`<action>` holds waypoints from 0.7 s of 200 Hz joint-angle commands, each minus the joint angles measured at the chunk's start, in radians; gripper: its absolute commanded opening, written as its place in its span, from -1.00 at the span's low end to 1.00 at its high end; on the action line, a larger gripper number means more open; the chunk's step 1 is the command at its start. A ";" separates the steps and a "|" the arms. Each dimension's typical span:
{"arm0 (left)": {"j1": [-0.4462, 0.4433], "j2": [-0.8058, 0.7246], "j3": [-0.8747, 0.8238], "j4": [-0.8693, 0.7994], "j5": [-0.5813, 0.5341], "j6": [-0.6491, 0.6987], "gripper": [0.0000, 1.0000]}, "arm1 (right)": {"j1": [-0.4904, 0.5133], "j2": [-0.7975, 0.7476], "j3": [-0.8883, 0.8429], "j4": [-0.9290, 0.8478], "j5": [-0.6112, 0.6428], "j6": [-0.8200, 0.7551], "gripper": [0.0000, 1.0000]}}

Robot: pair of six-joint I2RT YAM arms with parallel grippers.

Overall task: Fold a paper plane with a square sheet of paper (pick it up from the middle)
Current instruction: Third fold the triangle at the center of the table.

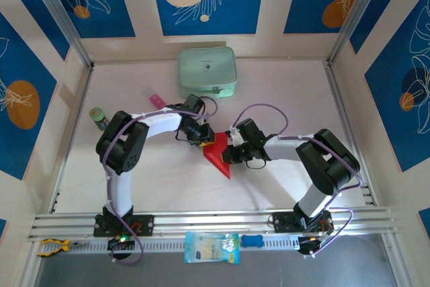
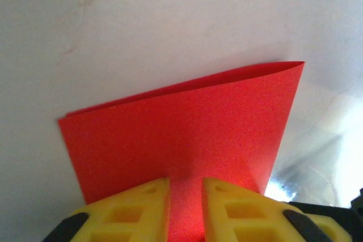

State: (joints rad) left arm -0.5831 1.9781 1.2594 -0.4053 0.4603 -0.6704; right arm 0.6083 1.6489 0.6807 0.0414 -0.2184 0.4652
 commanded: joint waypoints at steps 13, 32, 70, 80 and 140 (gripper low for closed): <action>-0.006 -0.108 -0.025 -0.009 -0.029 0.009 -0.45 | -0.001 0.027 -0.007 -0.011 -0.007 0.007 -0.97; -0.007 -0.158 -0.084 0.036 -0.022 -0.022 -0.46 | -0.001 0.028 -0.007 -0.011 -0.010 0.007 -0.97; -0.023 -0.248 -0.198 0.160 0.043 -0.102 -0.61 | -0.001 0.025 -0.003 -0.017 -0.010 0.006 -0.97; -0.036 -0.269 -0.231 0.208 0.059 -0.133 -0.66 | -0.002 0.027 0.000 -0.018 -0.010 0.006 -0.97; -0.117 -0.306 -0.449 0.569 0.079 -0.367 -0.93 | -0.003 0.027 -0.001 -0.019 -0.007 0.007 -0.97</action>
State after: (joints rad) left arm -0.6785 1.6852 0.8688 -0.0265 0.5182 -0.9173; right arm 0.6083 1.6535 0.6807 0.0513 -0.2249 0.4652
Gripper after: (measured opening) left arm 0.054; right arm 0.053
